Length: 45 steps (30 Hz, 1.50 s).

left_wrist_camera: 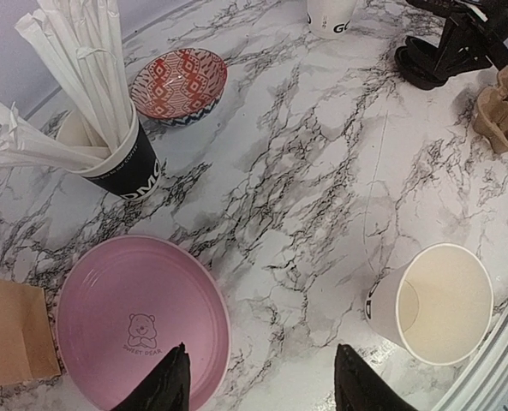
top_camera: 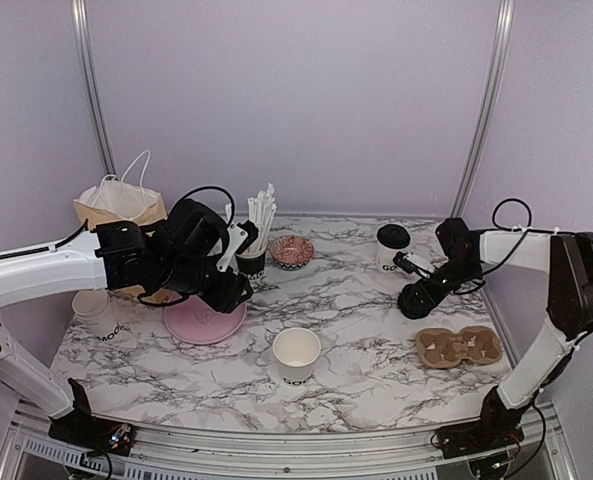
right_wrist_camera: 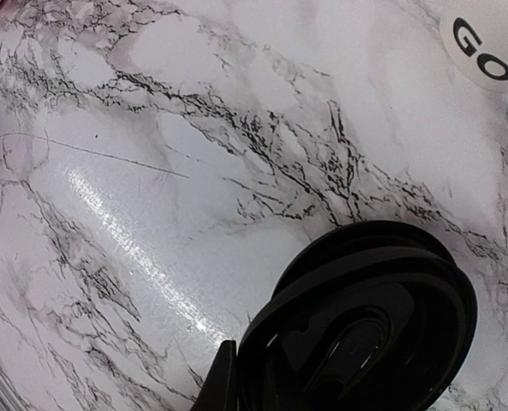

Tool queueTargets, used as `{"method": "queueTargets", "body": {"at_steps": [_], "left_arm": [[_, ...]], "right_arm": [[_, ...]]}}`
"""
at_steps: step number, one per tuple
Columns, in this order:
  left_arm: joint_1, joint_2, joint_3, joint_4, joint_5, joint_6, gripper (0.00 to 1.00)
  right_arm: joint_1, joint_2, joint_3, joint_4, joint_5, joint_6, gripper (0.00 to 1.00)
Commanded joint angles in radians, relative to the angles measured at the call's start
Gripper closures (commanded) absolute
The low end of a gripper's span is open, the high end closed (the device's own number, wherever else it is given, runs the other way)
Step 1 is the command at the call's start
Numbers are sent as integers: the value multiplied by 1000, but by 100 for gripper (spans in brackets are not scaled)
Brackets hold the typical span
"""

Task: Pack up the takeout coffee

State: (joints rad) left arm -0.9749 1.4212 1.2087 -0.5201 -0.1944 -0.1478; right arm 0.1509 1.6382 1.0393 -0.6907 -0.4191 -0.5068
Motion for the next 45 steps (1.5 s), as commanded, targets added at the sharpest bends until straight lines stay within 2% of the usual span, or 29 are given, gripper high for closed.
{"method": "queueTargets", "body": {"at_steps": [1,4,7,10,13,16,18,22,29,45], "left_arm": [[-15,9,33,9,-2,13,43],[-41,18,43,36,-10,35,42],[-106,-5,16,177,-47,123,38],[-162,-42,-71,447,-42,231,25],[-181,-38,-152,752,9,266,9],[-195,17,-194,996,70,309,2],[-206,71,-208,1151,97,335,1],[-219,207,-155,1347,137,346,1],[-228,361,-95,1553,160,338,1],[-249,515,67,1614,150,309,1]], "right_arm": [[-3,-60,33,-30,-41,-43,95],[-4,-122,39,-82,-171,-111,96],[-3,-171,55,-159,-451,-204,96],[-2,-193,108,-282,-692,-347,96],[-1,-193,191,-390,-844,-460,95],[9,-175,272,-535,-954,-598,95],[19,-154,320,-666,-1009,-713,95],[60,-175,317,-681,-1049,-715,94],[111,-227,281,-672,-1080,-715,94],[114,-249,269,-601,-1091,-628,92]]}}
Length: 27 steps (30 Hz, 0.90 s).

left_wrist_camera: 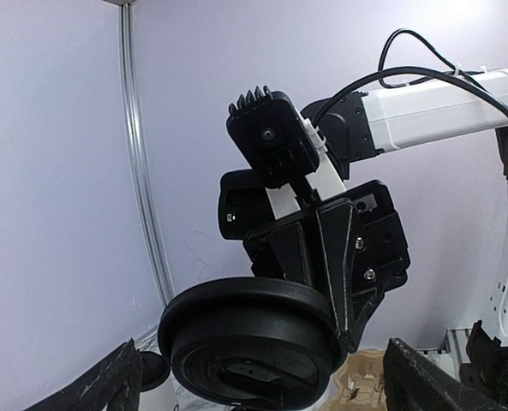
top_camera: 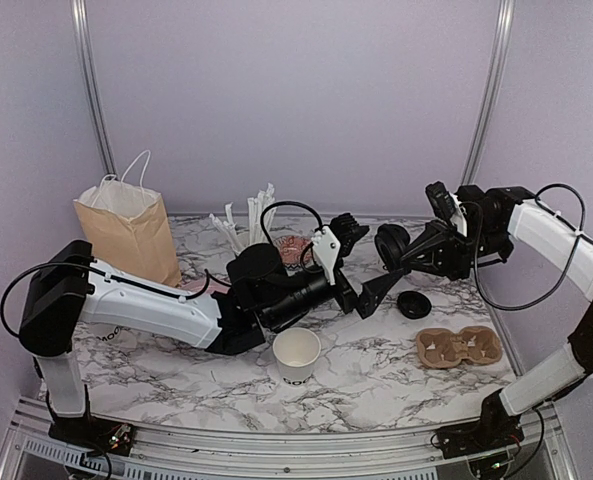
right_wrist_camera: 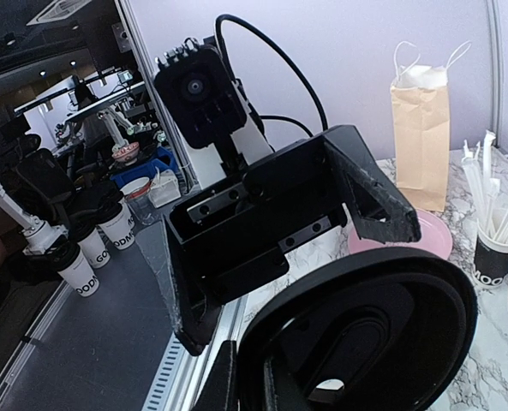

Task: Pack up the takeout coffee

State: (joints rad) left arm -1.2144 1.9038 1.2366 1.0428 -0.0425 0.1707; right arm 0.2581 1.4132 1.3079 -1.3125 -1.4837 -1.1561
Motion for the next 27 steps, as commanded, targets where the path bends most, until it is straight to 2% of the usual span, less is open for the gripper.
{"method": "queueTargets", "body": {"at_steps": [1,7,27], "left_arm": [[-10,37,43,51,-9,-10,1],[-10,53,52,49,-32,-8,3],[-2,92,97,32,-4,-13,22]], "right_arm": [[6,-25,-1,23,-27,24,92],[6,-39,-12,34,-31,33,91],[11,-58,-35,70,-30,71,89]]}}
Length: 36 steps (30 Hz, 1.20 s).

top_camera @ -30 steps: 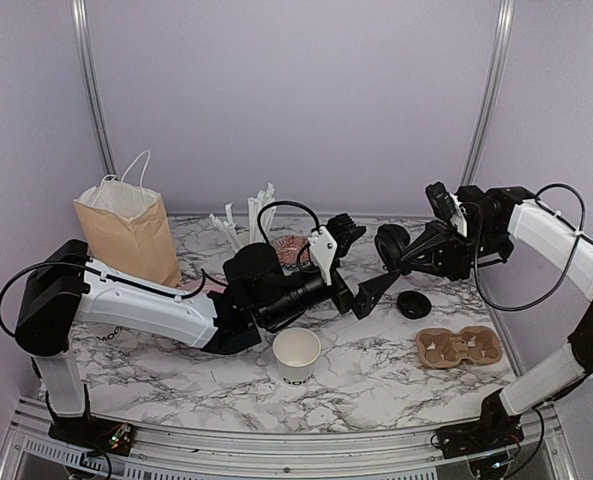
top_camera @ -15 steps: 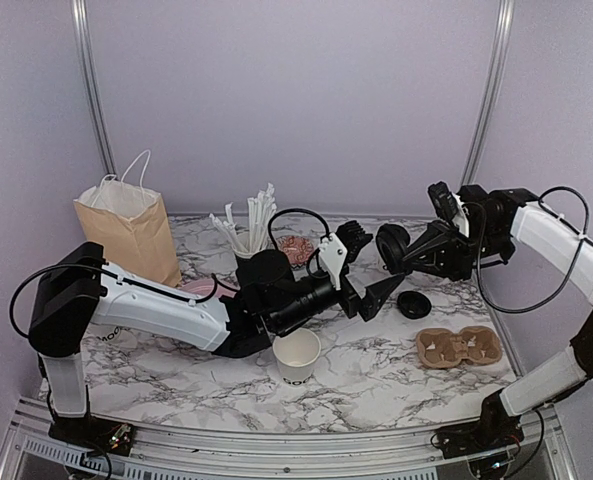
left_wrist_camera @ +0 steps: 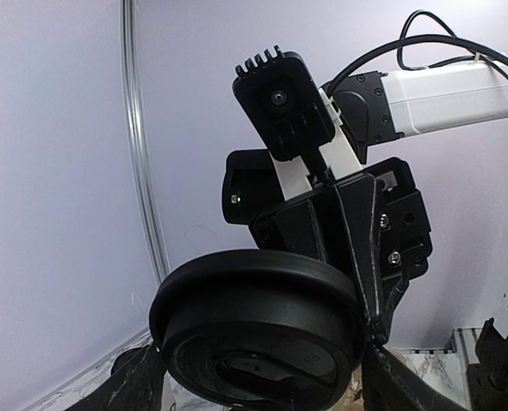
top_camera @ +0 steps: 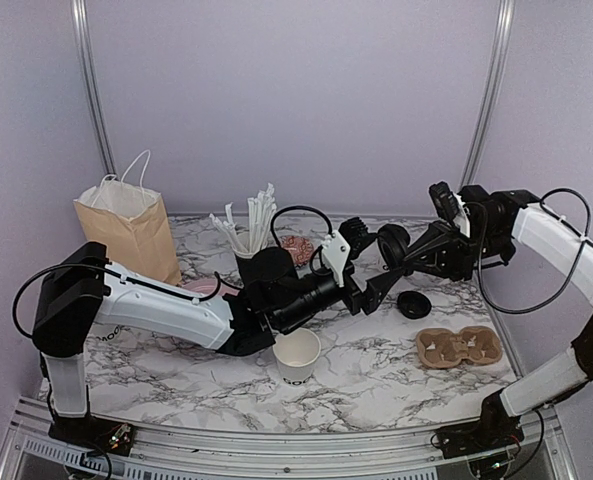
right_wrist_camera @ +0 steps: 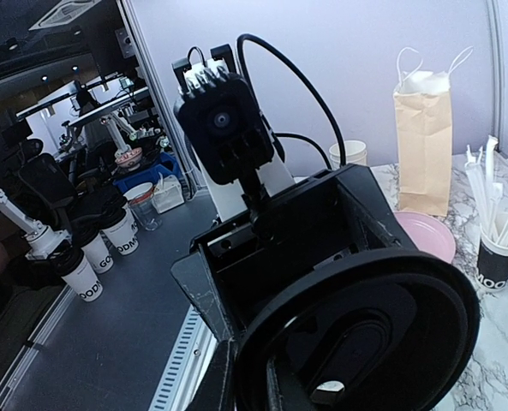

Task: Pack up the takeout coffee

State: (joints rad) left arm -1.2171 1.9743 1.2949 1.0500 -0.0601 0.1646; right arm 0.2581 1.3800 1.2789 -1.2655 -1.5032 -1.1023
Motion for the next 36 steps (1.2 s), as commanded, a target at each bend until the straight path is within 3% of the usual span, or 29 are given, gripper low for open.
{"method": "queueTargets", "body": {"at_steps": [1,7,16,21,24,29,33,36], "left_arm": [[1,23,40,24,15,-8,22],[1,28,49,25,14,-10,17],[1,20,41,19,26,-21,29],[2,-59,-23,-22,-1,-48,32],[2,-172,-77,-191,-31,-73,33],[2,-377,-105,-718,-52,-155,33],[2,-449,-7,-1193,-66,-234,33],[2,-483,35,-1403,-87,-273,33]], "right_arm": [[10,-26,-10,28,-9,22,89],[13,-31,-13,41,-8,37,88],[12,-51,-28,95,5,93,88],[9,-55,-9,103,83,104,62],[-17,-65,-5,114,164,100,54],[-74,-92,-54,234,228,169,52],[-66,-165,-205,593,448,446,49],[-27,-185,-283,761,604,538,48]]}}
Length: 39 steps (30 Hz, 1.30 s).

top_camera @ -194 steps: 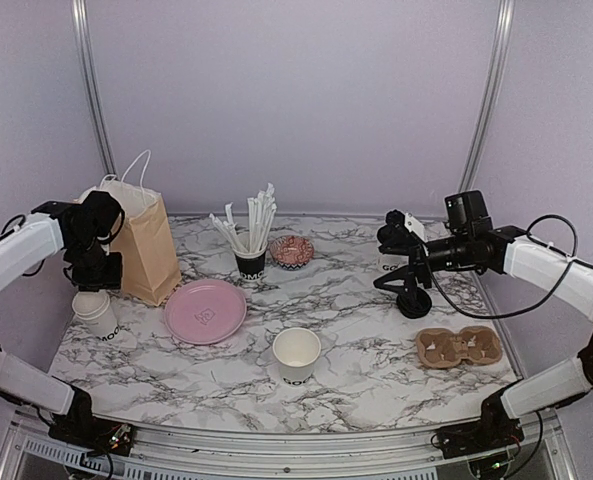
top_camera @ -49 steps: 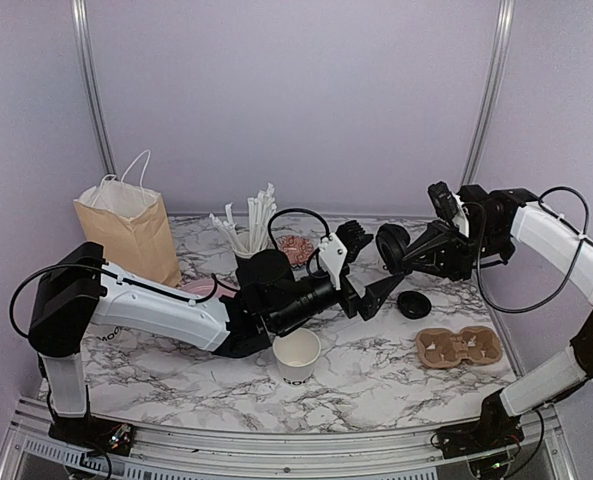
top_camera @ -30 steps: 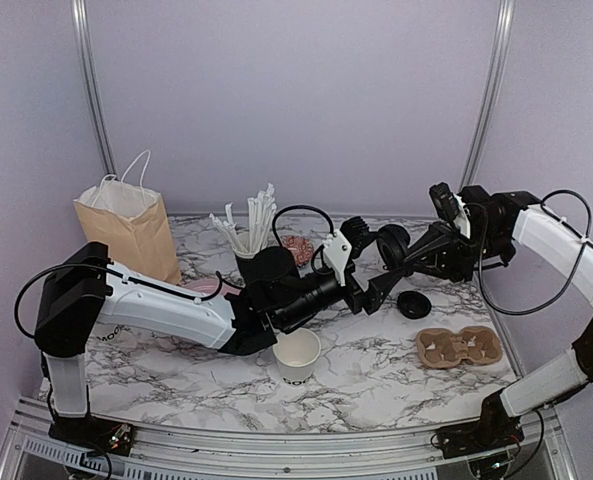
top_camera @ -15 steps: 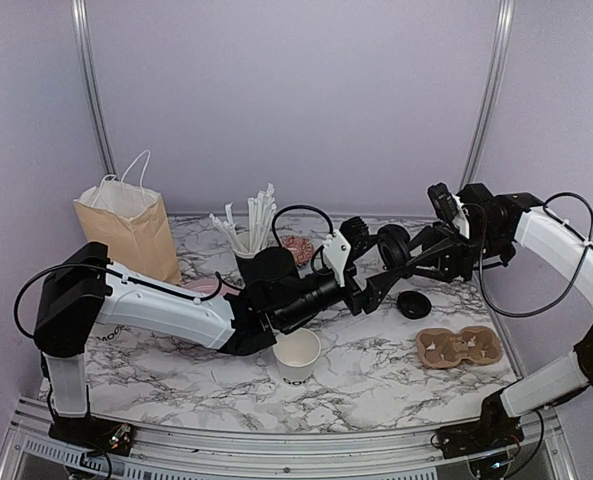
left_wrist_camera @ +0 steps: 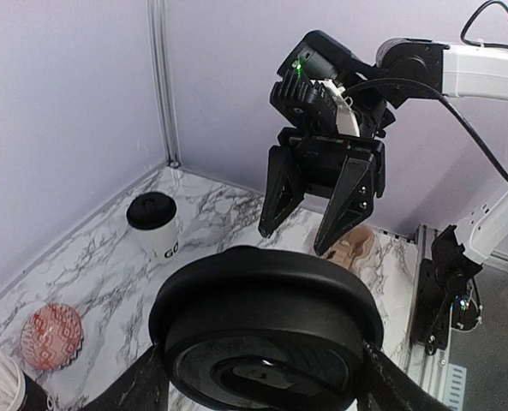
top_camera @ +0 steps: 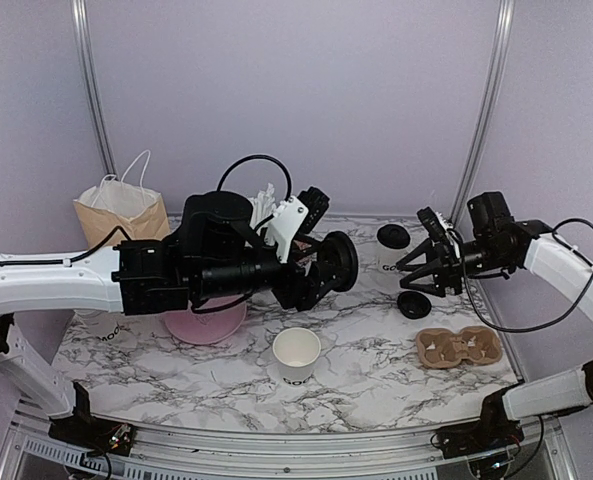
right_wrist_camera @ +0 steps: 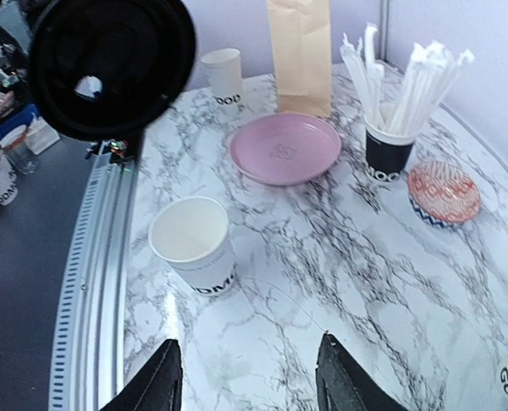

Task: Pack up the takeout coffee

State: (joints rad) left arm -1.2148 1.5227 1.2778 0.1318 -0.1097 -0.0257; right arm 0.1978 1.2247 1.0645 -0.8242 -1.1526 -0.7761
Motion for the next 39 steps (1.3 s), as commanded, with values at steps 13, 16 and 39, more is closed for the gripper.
{"method": "queueTargets", "body": {"at_steps": [13,16,39], "left_arm": [[0,88,213,-874,-43,-108,32],[0,119,239,-886,-21,-104,32],[21,272,361,-998,32,-85,32]], "right_arm": [[124,178,-92,397,239,283,48],[125,200,-105,395,242,263,49],[125,208,-115,358,221,199,49]]}}
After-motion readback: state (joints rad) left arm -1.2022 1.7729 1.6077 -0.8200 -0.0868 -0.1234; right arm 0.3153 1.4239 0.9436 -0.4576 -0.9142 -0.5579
